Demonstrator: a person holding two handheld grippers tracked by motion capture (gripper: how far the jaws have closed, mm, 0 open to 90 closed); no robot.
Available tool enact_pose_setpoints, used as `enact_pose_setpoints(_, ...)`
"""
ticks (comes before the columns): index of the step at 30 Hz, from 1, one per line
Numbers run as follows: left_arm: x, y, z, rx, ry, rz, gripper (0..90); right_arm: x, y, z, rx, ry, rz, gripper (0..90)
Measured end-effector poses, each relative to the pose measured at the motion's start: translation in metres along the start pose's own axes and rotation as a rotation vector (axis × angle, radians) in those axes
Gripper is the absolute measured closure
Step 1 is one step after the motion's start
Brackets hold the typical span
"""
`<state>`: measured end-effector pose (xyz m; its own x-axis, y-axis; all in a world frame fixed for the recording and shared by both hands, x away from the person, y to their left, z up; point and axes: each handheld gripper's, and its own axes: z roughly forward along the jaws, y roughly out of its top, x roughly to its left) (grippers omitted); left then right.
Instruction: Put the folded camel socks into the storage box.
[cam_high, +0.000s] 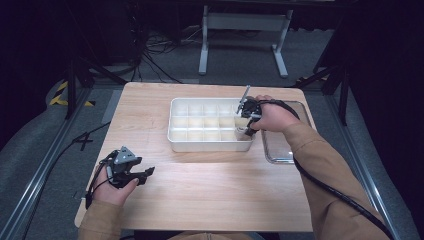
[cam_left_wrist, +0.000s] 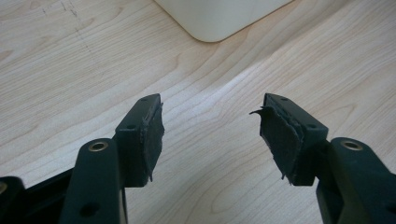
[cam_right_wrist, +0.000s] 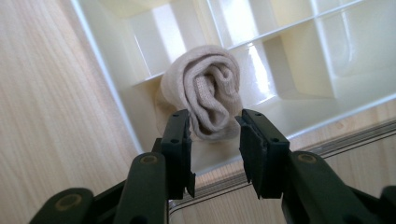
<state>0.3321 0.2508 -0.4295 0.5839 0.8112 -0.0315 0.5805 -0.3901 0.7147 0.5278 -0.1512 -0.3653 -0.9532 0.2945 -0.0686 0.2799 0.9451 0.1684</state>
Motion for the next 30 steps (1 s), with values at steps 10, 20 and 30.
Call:
enact_pose_setpoints(10,-0.001,0.001,0.003,0.003,-0.01,0.0,39.7,0.01,0.015,-0.01,-0.092,-0.002,-0.026,62.0)
enact_pose_setpoints(20,0.001,0.001,0.002,-0.003,-0.011,0.006,39.4,0.007,0.015,0.028,0.034,0.02,-0.04,79.8)
enact_pose_setpoints(30,0.0,0.002,0.004,0.005,-0.009,0.019,39.4,0.007,0.011,0.048,0.081,0.061,-0.007,81.4)
